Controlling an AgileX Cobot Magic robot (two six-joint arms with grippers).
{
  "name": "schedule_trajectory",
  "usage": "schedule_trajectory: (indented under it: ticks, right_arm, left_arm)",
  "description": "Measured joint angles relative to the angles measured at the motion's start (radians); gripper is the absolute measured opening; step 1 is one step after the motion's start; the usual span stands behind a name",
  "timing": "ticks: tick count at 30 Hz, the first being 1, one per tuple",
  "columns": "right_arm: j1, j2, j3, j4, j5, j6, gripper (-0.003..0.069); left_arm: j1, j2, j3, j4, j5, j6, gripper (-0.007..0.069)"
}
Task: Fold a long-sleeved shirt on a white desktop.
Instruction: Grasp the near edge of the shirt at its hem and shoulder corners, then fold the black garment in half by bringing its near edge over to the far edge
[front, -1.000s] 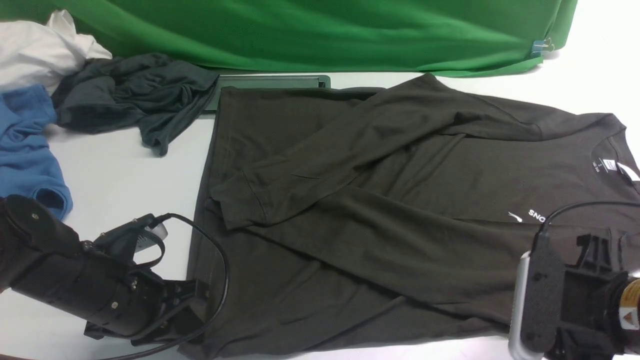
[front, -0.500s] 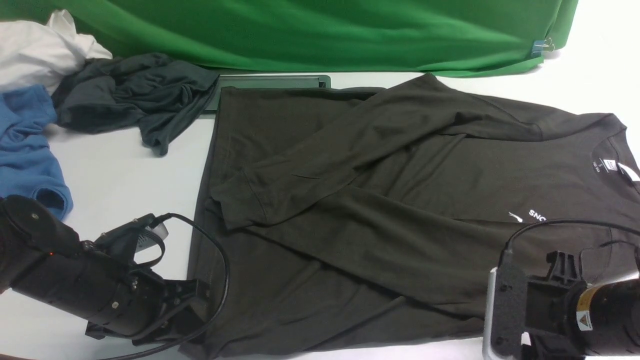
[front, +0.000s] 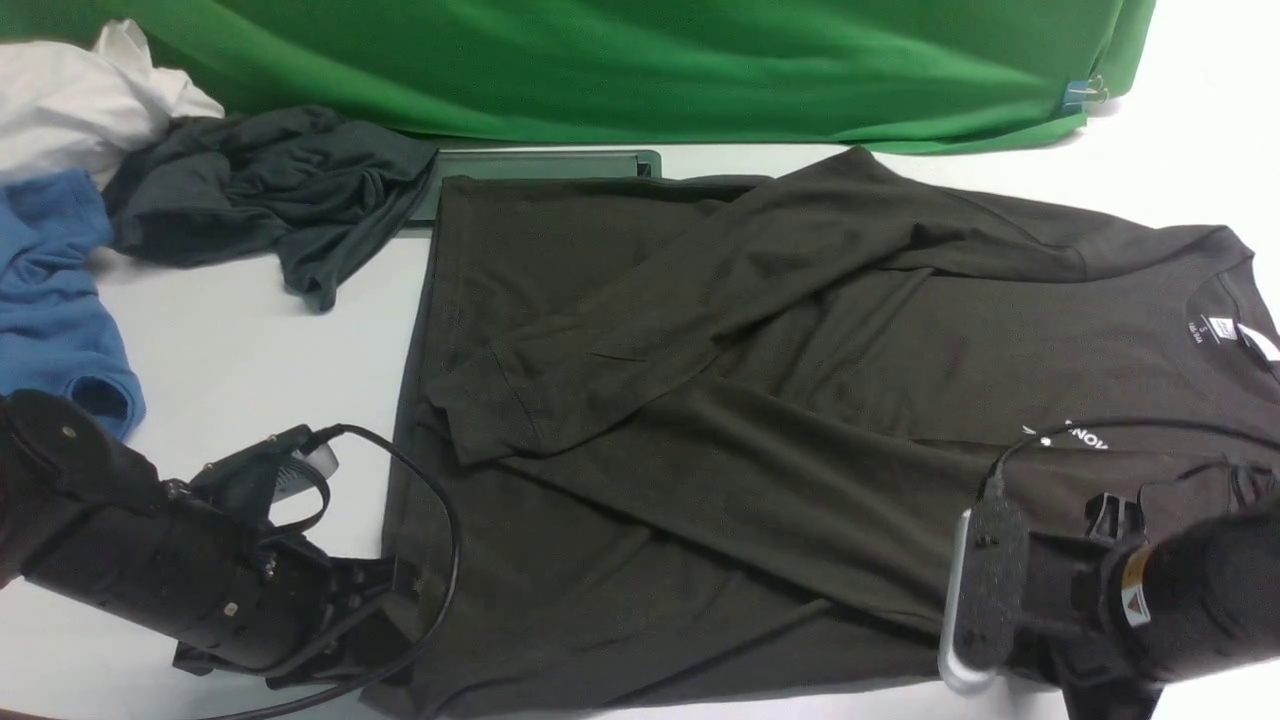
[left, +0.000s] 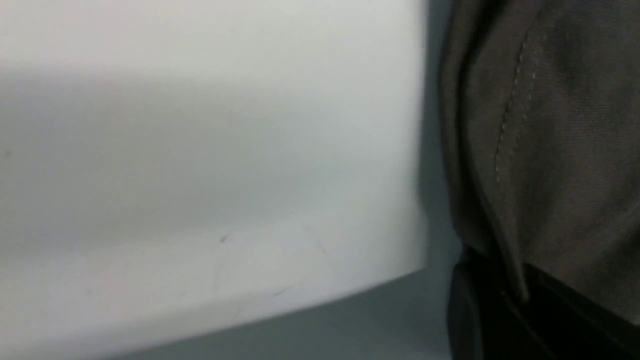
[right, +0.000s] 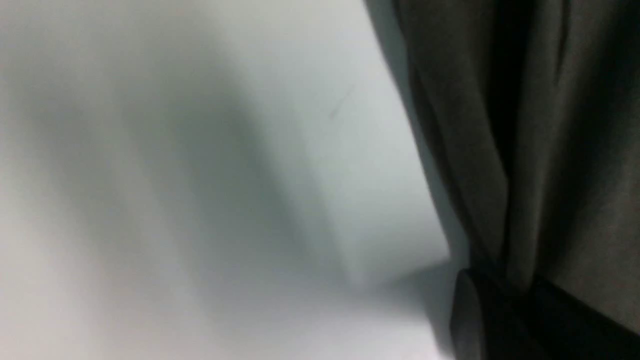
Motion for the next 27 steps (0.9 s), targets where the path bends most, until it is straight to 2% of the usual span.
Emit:
schedule_trajectory:
  ticks: [8, 17, 21, 27]
  right_arm:
    - [0.000, -0.051, -0.096, 0.046, 0.156, 0.041, 0.0034]
    - [0.000, -0.266, -0.099, 0.146, 0.350, 0.044, 0.0034]
    - [0.000, -0.340, -0.079, 0.201, 0.375, 0.044, 0.0034]
    - [0.000, -0.374, -0.091, 0.195, 0.374, 0.046, 0.0034]
  left_arm:
    - [0.029, -0.145, 0.000, 0.065, 0.008, -0.043, 0.0028]
    - [0.078, -0.349, 0.000, 0.228, 0.127, -0.194, 0.0028]
    - [0.078, -0.401, 0.000, 0.262, 0.156, -0.234, 0.0028]
    - [0.078, -0.415, -0.004, 0.254, 0.122, -0.236, 0.0028]
